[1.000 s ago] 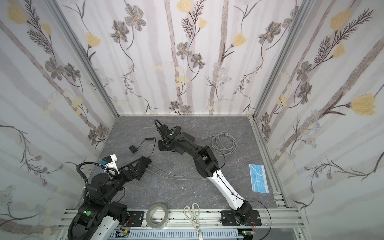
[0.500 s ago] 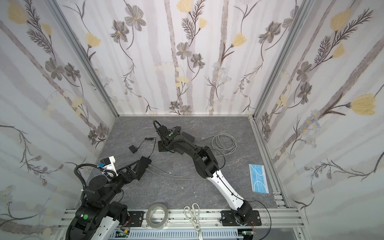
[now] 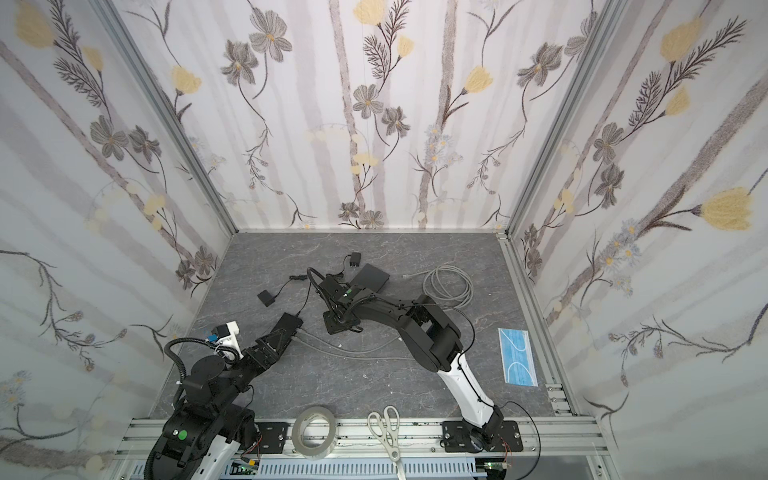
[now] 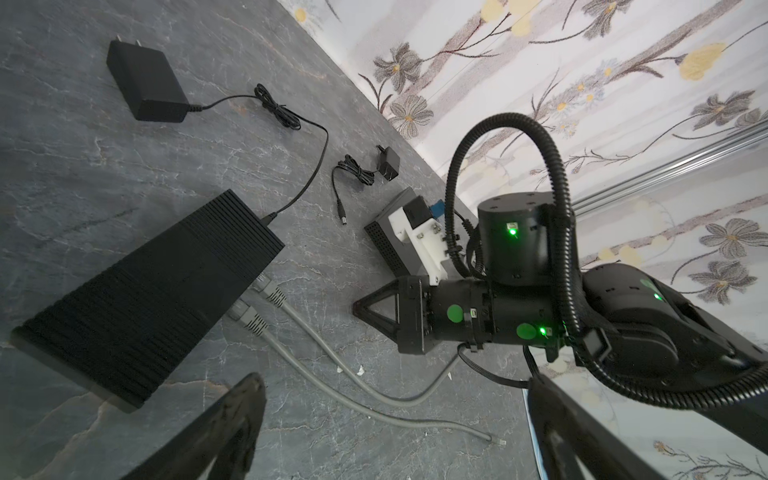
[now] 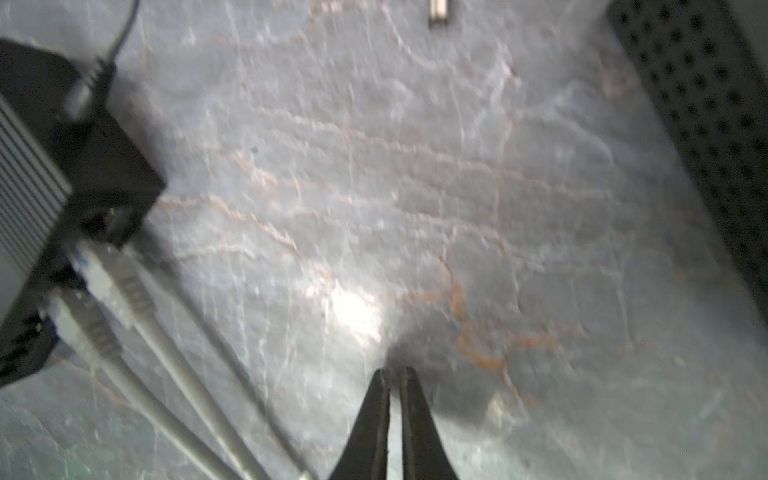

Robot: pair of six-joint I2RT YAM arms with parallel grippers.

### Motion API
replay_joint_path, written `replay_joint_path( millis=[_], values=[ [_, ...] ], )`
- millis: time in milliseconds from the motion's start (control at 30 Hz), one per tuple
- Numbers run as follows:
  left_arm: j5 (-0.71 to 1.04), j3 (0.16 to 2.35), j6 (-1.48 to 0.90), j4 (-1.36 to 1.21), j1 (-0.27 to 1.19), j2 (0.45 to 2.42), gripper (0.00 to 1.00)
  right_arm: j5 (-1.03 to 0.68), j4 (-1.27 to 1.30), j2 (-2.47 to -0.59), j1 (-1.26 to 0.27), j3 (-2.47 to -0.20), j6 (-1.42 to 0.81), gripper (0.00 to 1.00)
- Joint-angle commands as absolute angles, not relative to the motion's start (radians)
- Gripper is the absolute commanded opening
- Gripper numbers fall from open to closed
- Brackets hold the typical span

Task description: Insert the plug into the switch port

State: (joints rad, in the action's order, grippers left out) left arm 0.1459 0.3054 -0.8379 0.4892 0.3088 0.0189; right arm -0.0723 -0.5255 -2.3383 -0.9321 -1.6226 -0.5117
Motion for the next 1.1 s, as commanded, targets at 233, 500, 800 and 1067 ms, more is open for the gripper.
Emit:
replay_joint_path(
  millis=[233,500,800,1067],
  values=[
    [0.168,0.198,-0.919,0.416,0.310,0.005,1.00,0.015,-0.487,-2.389,-0.902,-1.837,-0.409,0.50],
    [0.149,0.242,-0.876,0.474,0.308,0.005,1.00,0.235,-0.726,-2.662,-0.898,-2.299,-0.367,0.52],
    [0.168,0.252,-0.876,0.466,0.309,0.005,1.00,0.200,-0.712,-2.692,-0.873,-2.299,-0.369,0.35],
    [0.176,0.251,-0.876,0.477,0.309,0.004,1.00,0.107,-0.670,-2.721,-0.876,-2.307,-0.384,0.33]
  ],
)
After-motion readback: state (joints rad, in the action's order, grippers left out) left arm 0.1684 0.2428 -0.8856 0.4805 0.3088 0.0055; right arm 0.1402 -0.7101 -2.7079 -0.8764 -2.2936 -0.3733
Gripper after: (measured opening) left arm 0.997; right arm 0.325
